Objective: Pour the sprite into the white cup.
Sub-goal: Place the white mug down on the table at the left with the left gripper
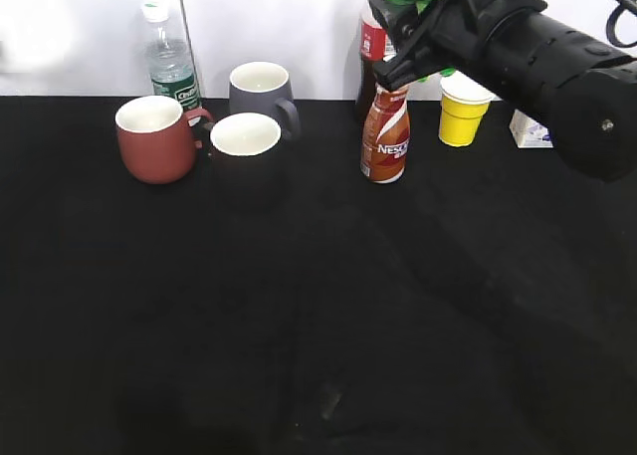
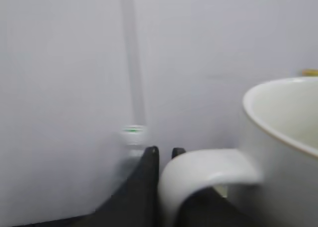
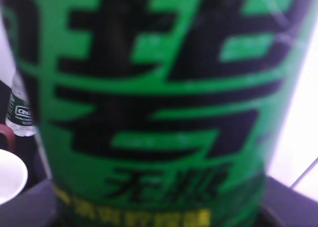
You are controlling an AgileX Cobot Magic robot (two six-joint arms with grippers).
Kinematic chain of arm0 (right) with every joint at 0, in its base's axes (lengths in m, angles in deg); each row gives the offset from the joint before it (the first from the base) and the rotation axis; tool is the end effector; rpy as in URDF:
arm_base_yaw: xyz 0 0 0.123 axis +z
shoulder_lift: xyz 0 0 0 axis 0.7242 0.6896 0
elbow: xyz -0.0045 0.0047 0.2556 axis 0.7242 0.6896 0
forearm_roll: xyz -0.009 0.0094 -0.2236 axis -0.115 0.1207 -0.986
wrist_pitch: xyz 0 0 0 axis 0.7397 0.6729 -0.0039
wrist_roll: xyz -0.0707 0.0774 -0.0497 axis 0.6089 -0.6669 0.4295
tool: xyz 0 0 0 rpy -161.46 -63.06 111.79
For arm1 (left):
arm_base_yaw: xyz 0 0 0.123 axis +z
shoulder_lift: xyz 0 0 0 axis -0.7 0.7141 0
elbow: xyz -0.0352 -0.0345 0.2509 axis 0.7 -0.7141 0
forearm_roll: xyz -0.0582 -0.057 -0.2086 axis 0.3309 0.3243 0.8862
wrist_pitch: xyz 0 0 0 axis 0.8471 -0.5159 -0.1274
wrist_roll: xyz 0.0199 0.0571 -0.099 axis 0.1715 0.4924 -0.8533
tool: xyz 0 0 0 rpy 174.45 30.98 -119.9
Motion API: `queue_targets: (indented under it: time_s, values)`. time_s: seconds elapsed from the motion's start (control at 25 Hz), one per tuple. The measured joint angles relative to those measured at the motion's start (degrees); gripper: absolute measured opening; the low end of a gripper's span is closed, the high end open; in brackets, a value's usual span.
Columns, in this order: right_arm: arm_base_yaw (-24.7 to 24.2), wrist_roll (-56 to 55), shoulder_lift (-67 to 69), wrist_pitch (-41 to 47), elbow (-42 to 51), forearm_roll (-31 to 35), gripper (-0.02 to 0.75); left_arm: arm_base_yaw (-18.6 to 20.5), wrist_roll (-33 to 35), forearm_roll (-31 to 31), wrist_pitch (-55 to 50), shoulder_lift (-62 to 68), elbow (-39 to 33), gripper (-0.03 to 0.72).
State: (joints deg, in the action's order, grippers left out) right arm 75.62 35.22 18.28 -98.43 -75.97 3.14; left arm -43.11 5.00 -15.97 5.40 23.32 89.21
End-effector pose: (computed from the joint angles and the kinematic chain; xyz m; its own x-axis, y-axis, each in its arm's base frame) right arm 0.3276 0.1760 0.2401 0.1932 -0.3399 -0.9204 -0.3967 0.8309 -0.3901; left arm 0.3250 0.0075 0.2355 0.1911 0.0046 -0.9816 -0.0229 0.9997 0.0002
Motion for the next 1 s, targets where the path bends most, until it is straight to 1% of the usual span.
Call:
queue_targets:
  time_s: [0.04, 0.12, 0.24, 0.36, 0.52, 0.6, 0.72, 0.76, 0.84, 0.92, 1.0]
  values:
    - [0.00, -0.64, 0.00, 0.34, 0.00, 0.00, 0.418, 2.26, 0.00, -0.89, -0.01, 3.08, 2.92, 0.050]
    - [0.00, -1.17, 0.00, 1.92, 0.00, 0.04, 0.418, 4.48, 0.00, -1.38, -0.41, 11.19, 9.98, 0.050]
    - [0.00, -2.96, 0.00, 2.88, 0.00, 0.04, 0.417, 4.86, -0.78, -2.21, -0.98, 25.36, 21.38, 0.050]
    - [0.00, -4.12, 0.00, 3.16, 0.00, 0.06, 0.417, 4.86, -2.67, -3.16, -2.97, 35.30, 29.08, 0.050]
    - [0.00, -4.72, 0.00, 5.61, 0.00, 0.06, 0.415, 4.80, -3.83, -4.36, -5.72, 43.53, 37.52, 0.050]
    - [0.00, -5.87, 0.00, 5.75, 0.00, 0.06, 0.415, 4.50, -4.01, -5.41, -7.02, 45.34, 39.10, 0.050]
    - [0.00, -6.10, 0.00, 5.86, 0.00, 0.06, 0.415, 4.15, -4.01, -6.52, -8.70, 46.30, 39.21, 0.057]
    - [0.00, -6.10, 0.00, 5.88, 0.00, 0.06, 0.415, 4.15, -4.27, -7.37, -8.72, 46.24, 39.21, 0.076]
    - [0.00, -6.14, 0.00, 5.88, 0.00, 0.06, 0.411, 4.05, -4.89, -8.75, -8.79, 46.00, 39.32, 0.155]
    - [0.00, -6.14, 0.00, 5.88, 0.00, 0.06, 0.411, 4.01, -5.12, -8.81, -10.08, 46.00, 39.06, 0.219]
    - [0.00, -6.14, 0.00, 5.88, 0.00, 0.06, 0.411, 3.83, -5.27, -8.33, -8.95, 45.08, 36.57, 0.245]
